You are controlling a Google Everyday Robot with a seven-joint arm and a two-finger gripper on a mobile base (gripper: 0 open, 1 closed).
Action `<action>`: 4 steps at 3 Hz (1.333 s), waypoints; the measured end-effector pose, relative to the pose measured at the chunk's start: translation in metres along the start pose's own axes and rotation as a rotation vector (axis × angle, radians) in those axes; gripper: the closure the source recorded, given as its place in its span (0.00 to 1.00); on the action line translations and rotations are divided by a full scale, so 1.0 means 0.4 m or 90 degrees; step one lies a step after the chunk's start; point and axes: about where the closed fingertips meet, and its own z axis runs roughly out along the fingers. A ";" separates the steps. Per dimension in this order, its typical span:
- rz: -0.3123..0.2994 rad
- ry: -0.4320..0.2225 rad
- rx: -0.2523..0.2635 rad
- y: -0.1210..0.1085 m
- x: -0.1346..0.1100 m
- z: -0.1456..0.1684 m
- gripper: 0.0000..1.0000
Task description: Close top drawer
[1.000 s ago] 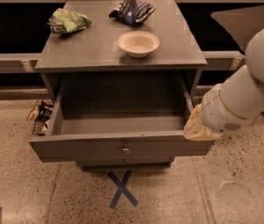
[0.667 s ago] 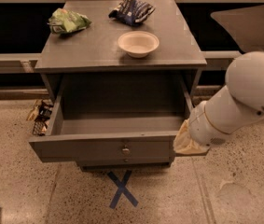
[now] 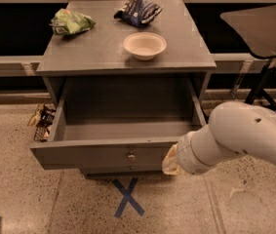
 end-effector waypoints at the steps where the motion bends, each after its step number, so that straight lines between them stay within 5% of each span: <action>1: -0.027 -0.006 0.064 -0.040 -0.002 0.062 1.00; 2: -0.044 -0.001 0.133 -0.098 0.013 0.094 1.00; 4: -0.054 0.003 0.205 -0.186 0.035 0.121 1.00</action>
Offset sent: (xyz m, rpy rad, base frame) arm 0.0761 0.0089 -0.0379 0.0116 -0.3473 -0.0538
